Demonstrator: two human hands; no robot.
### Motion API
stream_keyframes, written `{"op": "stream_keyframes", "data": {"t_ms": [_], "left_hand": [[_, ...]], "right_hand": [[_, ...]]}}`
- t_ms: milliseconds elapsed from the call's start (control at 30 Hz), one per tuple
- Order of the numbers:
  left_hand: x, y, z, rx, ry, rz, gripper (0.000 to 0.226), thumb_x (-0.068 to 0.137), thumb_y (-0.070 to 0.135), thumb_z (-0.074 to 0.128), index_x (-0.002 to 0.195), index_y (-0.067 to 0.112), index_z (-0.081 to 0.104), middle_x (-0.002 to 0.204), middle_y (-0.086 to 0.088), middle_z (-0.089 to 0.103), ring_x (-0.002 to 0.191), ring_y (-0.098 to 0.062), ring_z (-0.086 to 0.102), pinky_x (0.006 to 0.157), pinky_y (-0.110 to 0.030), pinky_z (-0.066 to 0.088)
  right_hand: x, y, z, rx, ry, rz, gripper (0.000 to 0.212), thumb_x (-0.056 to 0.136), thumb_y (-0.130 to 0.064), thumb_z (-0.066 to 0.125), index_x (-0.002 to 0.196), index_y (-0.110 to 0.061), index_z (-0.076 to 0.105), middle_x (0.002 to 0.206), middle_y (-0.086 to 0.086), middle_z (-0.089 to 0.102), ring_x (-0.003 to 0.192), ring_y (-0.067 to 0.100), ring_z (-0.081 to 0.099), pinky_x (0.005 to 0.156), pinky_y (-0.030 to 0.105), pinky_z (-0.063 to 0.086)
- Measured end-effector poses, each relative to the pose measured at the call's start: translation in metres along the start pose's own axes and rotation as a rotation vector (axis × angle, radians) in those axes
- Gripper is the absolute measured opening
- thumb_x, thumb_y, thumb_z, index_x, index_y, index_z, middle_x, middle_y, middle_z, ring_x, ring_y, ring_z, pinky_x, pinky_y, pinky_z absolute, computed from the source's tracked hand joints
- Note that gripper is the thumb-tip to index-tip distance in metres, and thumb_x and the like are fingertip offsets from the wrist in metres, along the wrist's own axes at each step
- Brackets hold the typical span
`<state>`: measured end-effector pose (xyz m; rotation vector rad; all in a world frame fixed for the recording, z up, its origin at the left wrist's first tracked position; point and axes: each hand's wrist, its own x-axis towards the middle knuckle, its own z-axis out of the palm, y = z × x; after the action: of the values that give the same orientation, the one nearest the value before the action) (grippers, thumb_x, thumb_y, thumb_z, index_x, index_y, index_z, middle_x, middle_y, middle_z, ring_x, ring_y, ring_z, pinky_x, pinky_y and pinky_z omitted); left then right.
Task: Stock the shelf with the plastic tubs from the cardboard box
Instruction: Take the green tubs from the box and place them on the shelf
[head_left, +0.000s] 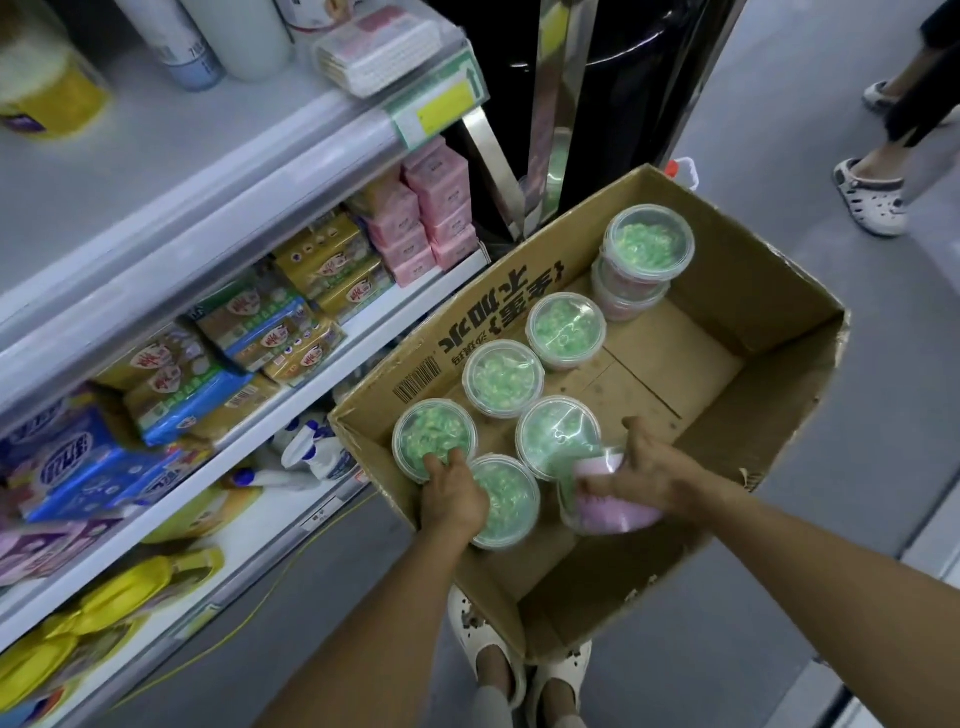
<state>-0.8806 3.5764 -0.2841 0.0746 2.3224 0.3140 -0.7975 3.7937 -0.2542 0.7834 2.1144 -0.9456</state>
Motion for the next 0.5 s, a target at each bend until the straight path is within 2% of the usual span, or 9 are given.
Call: {"op": "stream_keyframes", "data": {"t_ms": [100,200,267,300,367,433,467,500], "left_hand": [[-0.006,-0.001,0.001,0.080,0.077,0.077,0.060,0.086,0.027,0.063,0.138,0.020,0.035,0.139,-0.011,0.027,0.123,-0.032,0.040,0.098,-0.038,0.044],[-0.009,0.003,0.002,0.093,0.130,0.348,0.080,0.073,0.041,0.076,0.141,0.032,0.034,0.140,0.001,0.033,0.128,-0.023,0.031,0.101,-0.039,0.040],[-0.012,0.013,0.002,-0.123,0.030,0.437,0.082,0.069,0.043,0.079,0.140,0.034,0.039,0.138,0.006,0.044,0.126,-0.018,0.040,0.101,-0.041,0.042],[-0.011,0.017,0.002,-0.250,0.012,0.431,0.076,0.070,0.043,0.078,0.137,0.032,0.044,0.133,0.006,0.052,0.121,-0.016,0.048,0.098,-0.041,0.046],[-0.009,0.022,0.000,-0.413,0.061,0.379,0.053,0.077,0.041,0.074,0.124,0.025,0.057,0.114,0.004,0.066,0.102,-0.013,0.062,0.087,-0.039,0.054],[-0.009,0.024,-0.006,-0.452,0.109,0.356,0.034,0.081,0.039,0.071,0.109,0.020,0.063,0.098,0.004,0.071,0.086,-0.011,0.066,0.077,-0.035,0.057],[-0.009,0.026,-0.010,-0.450,0.124,0.359,0.029,0.082,0.038,0.070,0.104,0.019,0.064,0.092,0.004,0.071,0.082,-0.011,0.066,0.074,-0.034,0.056],[-0.008,0.027,-0.012,-0.437,0.129,0.359,0.026,0.083,0.038,0.069,0.100,0.018,0.064,0.088,0.004,0.071,0.080,-0.012,0.066,0.073,-0.034,0.055]], "right_hand": [[0.016,-0.023,-0.012,-0.030,-0.030,0.045,0.111,0.051,-0.077,0.068,0.134,-0.017,0.025,0.115,0.008,0.058,0.097,0.027,0.060,0.089,0.045,0.051],[0.031,-0.046,-0.020,-0.052,-0.046,0.087,0.107,0.059,-0.079,0.062,0.135,-0.012,0.028,0.120,0.013,0.055,0.099,0.030,0.059,0.081,0.040,0.052],[0.037,-0.055,-0.023,-0.042,-0.072,0.100,0.101,0.061,-0.084,0.055,0.123,-0.006,0.042,0.112,0.013,0.060,0.090,0.029,0.065,0.069,0.035,0.055],[0.039,-0.058,-0.026,-0.047,-0.102,0.094,0.102,0.061,-0.088,0.048,0.117,-0.003,0.050,0.105,0.013,0.064,0.084,0.028,0.068,0.063,0.033,0.054],[0.039,-0.060,-0.028,-0.034,-0.161,0.045,0.102,0.059,-0.092,0.029,0.108,-0.009,0.062,0.095,0.014,0.069,0.080,0.029,0.070,0.061,0.030,0.052],[0.034,-0.061,-0.028,0.048,-0.161,-0.064,0.093,0.067,-0.086,0.019,0.112,-0.018,0.062,0.108,0.014,0.067,0.094,0.030,0.068,0.068,0.033,0.054],[0.030,-0.061,-0.028,0.066,-0.116,-0.148,0.084,0.075,-0.083,0.020,0.122,-0.024,0.058,0.123,0.011,0.061,0.110,0.030,0.061,0.081,0.039,0.053],[0.026,-0.060,-0.028,0.038,-0.043,-0.232,0.075,0.080,-0.080,0.023,0.132,-0.032,0.050,0.137,0.005,0.051,0.125,0.028,0.049,0.097,0.045,0.046]]}}
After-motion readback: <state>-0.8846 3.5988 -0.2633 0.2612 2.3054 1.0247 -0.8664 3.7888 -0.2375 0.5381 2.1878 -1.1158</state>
